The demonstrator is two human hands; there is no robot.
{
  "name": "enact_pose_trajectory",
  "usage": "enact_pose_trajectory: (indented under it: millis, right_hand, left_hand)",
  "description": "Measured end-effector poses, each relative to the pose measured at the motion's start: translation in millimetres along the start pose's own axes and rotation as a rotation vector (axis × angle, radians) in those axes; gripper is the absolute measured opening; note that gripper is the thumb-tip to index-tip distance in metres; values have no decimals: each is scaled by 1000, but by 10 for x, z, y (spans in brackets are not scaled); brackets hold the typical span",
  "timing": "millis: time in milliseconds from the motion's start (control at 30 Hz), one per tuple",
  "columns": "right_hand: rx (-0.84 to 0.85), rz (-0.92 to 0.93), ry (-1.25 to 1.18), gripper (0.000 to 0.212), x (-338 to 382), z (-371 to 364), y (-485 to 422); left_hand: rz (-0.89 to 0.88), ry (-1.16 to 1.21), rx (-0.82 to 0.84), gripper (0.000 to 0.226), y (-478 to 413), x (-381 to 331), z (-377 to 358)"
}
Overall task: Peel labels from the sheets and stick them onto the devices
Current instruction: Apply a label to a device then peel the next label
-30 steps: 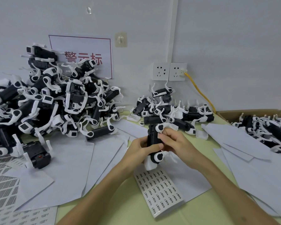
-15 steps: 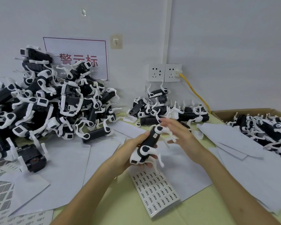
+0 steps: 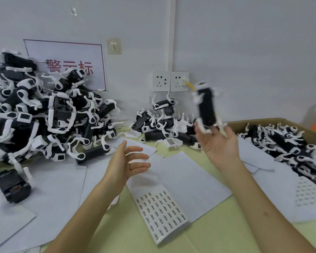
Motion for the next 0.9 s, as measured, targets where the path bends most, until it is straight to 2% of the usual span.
enact_pose_trajectory:
  millis: [33, 67, 133, 233, 333, 400, 500, 600, 733, 800, 900]
  right_hand:
    - [-4, 38, -129, 49, 106, 36, 5]
    - [-20, 64, -159, 58, 194, 76, 9]
    - [-95, 86, -28, 64, 257, 158, 4]
    - [-215, 91, 176, 55, 125, 210, 10]
    - [-265, 100, 393, 43, -38, 169, 19]
    - [-242, 81, 546, 37, -138, 109, 18]
    - [-155, 49, 684, 32, -296, 26, 23]
    - [-70, 50, 808, 26, -433, -25, 52]
    - [13, 12, 925, 23, -642, -37, 74]
    - [45, -11, 959, 23, -718, -20, 75]
    - [103, -36, 992, 25, -798, -27, 89]
  left_hand:
    - [-2, -7, -7, 57, -4, 7, -5]
    - [-5, -11, -8, 57, -8, 14, -13]
    - [-12, -28, -5, 56, -19, 34, -31]
    - [-26, -87, -13, 53, -32, 50, -37]
    - [-50, -222, -45, 49, -2, 47, -53]
    - [-113, -357, -57, 44, 47, 3, -75]
    - [-305, -571, -85, 30, 150, -181, -94]
    - [-420, -687, -123, 24, 267, -416, -62]
    - [-436, -899, -139, 13, 441, -565, 127]
    - [-437, -1031, -201, 10, 586, -572, 401]
    - [-334, -1410, -457, 36, 869, -541, 1021]
Point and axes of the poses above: each hand's wrist, its own y-axis away from the middle knuckle, its own z-axis out of the back of the hand, x = y × z, the point moved 6 cm from there along -y, towards the middle knuckle, and after that the axes turned 14 degrees about -y, right-handed, at the moved point
